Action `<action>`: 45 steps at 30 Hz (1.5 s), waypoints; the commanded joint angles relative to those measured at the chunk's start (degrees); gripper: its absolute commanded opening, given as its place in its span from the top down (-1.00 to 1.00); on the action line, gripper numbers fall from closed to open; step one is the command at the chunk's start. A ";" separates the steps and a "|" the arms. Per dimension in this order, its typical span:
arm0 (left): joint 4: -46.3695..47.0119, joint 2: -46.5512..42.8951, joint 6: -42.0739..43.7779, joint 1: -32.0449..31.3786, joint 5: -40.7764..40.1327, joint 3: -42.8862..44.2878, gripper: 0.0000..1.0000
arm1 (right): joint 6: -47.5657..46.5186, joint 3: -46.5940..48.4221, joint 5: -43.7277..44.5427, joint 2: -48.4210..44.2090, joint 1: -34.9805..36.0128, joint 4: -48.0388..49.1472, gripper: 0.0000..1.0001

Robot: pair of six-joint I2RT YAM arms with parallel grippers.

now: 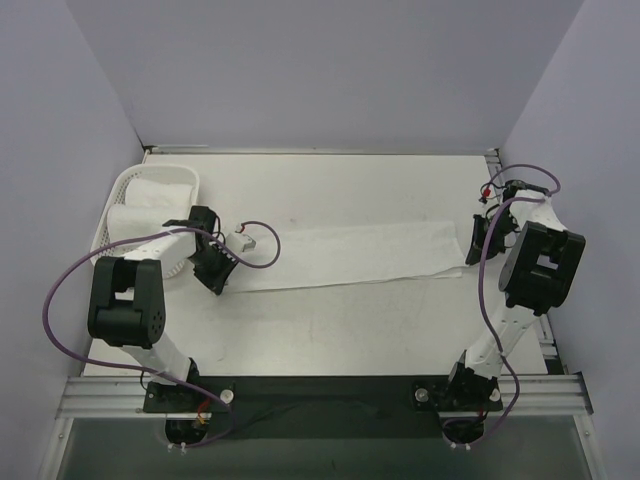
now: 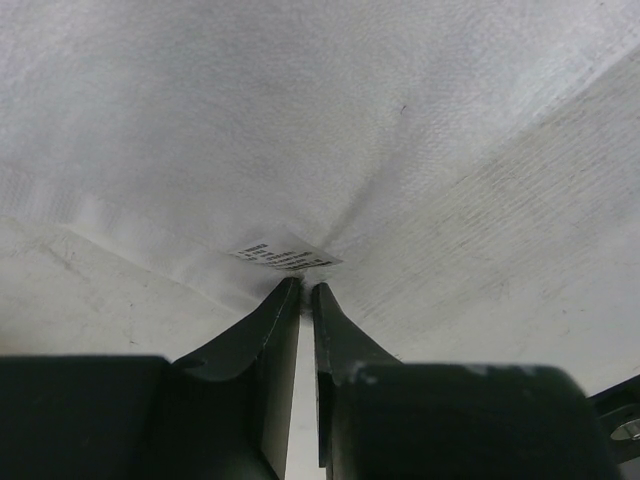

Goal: Roll the towels
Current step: Fold the towel

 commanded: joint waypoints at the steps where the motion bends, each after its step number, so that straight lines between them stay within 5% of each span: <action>1: 2.89 -0.65 0.12 -0.02 0.03 0.29 0.58 | -0.73 -0.06 -0.60 -1.35 0.06 -2.97 1.00; 10: 2.63 -0.48 -0.68 -0.11 0.29 0.73 0.58 | 1.20 -0.93 -8.16 -2.32 0.32 -6.75 1.00; 23: 2.72 -0.30 -0.76 -0.02 0.20 0.29 0.58 | 4.80 -2.78 -5.01 4.27 1.12 -2.79 1.00; 33: 2.72 1.46 -0.50 1.56 -0.59 0.64 0.59 | 1.56 -1.91 12.56 4.01 1.73 -1.48 1.00; 45: 2.81 2.34 1.26 2.44 -2.34 0.55 0.67 | -2.58 -2.08 20.31 3.75 1.56 0.99 1.00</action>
